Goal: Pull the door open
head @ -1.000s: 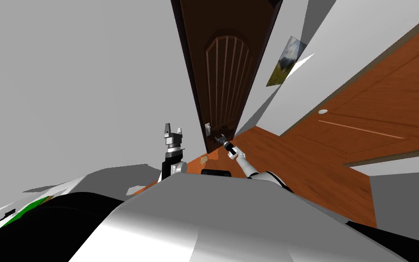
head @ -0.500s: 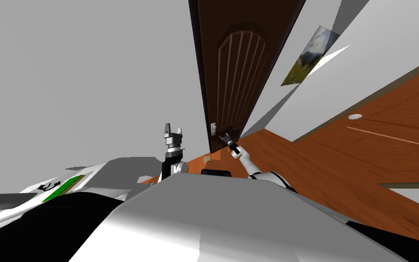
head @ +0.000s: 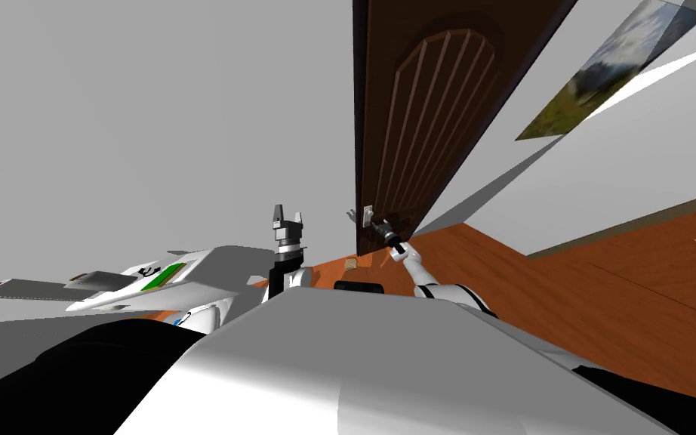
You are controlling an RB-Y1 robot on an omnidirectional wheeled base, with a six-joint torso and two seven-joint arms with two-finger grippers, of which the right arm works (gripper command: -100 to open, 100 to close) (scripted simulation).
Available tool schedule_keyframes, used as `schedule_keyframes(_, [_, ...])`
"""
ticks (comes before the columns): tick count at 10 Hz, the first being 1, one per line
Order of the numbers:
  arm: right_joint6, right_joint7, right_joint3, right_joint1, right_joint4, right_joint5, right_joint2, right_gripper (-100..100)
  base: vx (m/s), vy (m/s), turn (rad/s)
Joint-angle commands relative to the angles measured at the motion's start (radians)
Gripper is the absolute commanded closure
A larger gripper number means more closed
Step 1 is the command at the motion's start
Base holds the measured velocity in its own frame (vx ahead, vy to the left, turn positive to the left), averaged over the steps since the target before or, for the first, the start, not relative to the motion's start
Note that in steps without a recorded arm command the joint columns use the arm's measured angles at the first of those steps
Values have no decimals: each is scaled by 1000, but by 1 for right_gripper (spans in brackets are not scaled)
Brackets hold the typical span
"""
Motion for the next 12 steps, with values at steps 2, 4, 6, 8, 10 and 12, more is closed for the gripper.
schedule_keyframes(2, [-12, 15, -63, -20, 40, -18, -18, -100, 73, 48, 210])
schedule_keyframes(4, [-17, 27, -112, -30, 62, -32, -30, -100, 122, 63, 325])
schedule_keyframes(6, [-20, 35, -146, -37, 76, -41, -38, -100, 126, 64, 174])
schedule_keyframes(8, [-19, 27, -134, -35, 71, -38, -40, 100, 27, 10, -2])
schedule_keyframes(10, [-19, 27, -134, -35, 71, -38, -40, 100, -17, -12, 1])
schedule_keyframes(12, [-19, 27, -134, -35, 71, -38, -40, 100, -9, -4, 1])
